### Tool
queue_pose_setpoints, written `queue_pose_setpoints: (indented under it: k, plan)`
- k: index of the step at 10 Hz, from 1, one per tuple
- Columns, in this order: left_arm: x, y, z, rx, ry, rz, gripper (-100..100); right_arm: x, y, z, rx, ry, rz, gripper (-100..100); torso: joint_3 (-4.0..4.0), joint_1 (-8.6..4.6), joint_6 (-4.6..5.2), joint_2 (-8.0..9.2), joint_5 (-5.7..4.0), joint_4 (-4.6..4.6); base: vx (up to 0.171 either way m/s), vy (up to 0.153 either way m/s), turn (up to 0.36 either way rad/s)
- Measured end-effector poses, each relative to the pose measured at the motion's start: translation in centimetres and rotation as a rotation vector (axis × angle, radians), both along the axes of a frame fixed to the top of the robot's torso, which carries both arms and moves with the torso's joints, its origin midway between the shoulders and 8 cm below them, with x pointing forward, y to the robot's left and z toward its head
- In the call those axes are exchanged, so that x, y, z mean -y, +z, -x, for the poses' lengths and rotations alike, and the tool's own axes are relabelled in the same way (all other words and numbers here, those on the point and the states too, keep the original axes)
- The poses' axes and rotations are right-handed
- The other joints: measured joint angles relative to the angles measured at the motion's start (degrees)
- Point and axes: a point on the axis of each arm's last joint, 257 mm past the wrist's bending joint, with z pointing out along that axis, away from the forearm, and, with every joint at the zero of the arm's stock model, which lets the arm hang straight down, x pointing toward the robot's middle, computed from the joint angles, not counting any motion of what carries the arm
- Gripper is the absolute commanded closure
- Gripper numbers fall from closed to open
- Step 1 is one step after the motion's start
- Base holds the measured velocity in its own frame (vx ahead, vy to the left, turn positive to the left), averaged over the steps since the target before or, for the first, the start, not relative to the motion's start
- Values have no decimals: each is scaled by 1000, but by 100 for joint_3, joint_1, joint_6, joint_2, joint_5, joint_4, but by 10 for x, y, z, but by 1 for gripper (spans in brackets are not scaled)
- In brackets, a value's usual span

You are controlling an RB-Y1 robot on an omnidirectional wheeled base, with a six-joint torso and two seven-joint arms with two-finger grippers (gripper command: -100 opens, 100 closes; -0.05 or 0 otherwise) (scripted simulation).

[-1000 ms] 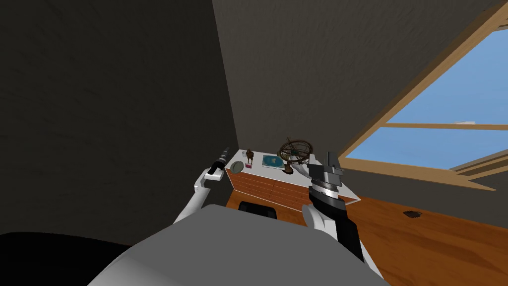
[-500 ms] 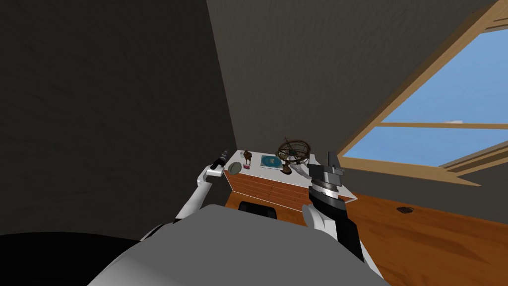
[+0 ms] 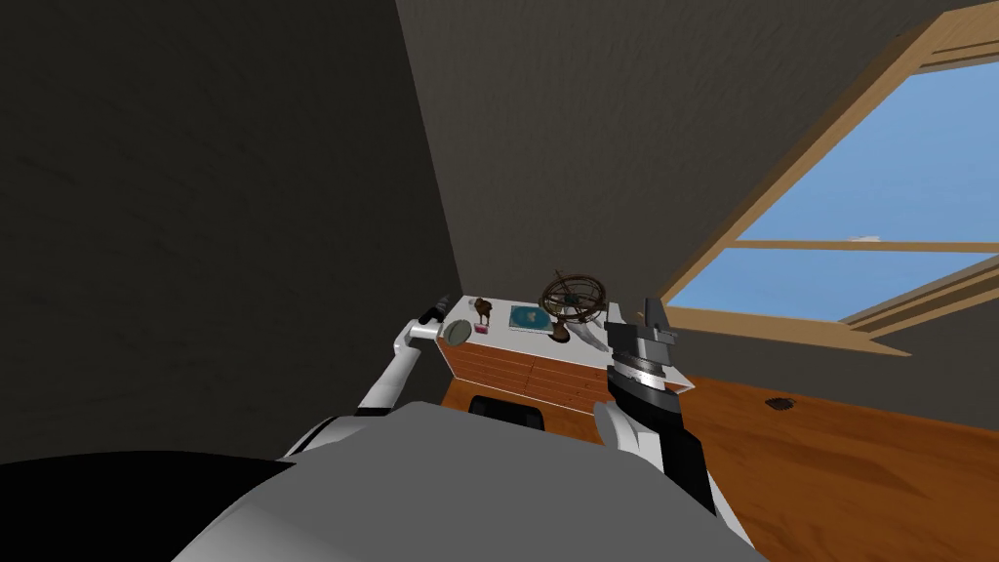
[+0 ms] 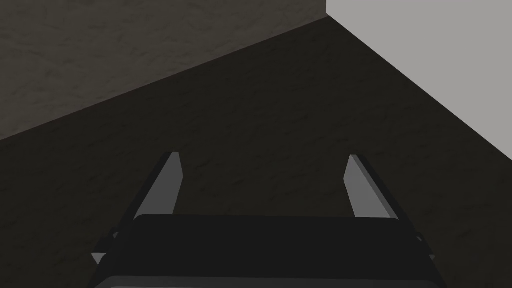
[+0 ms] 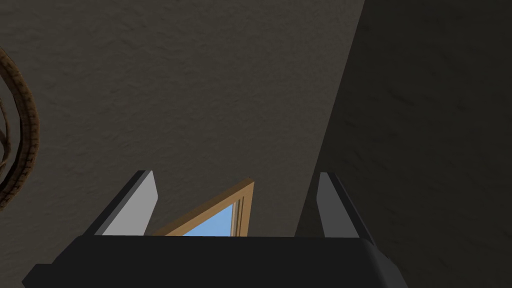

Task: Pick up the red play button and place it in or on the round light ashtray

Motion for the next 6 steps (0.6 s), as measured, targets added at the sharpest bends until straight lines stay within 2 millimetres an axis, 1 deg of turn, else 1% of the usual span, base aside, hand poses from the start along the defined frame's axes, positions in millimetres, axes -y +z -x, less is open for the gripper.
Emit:
queue_pose_setpoints:
  k: [1,2,3,4,6]
  plan:
    - [-3,-5,-5,-25,11,7,-100,0,0,0,0,0,0,0,-2,-2,4,-4,0,0,22,-18,-50]
    - [-6,-12,-5,-56,22,13,-100,0,0,0,0,0,0,0,-1,-3,1,-2,0,-1,24,-26,-81]
    - [-9,-14,-10,-81,33,20,-100,0,0,0,0,0,0,0,-2,-6,4,-4,-1,0,21,-18,-43]
    - [-13,-27,-9,-120,46,29,-100,0,0,0,0,0,0,0,-2,-3,0,-2,0,-1,21,-22,-82]
    - [-18,-37,-13,-179,68,45,-100,0,0,0,0,0,0,0,-1,-3,1,-2,-1,-1,16,-12,-13]
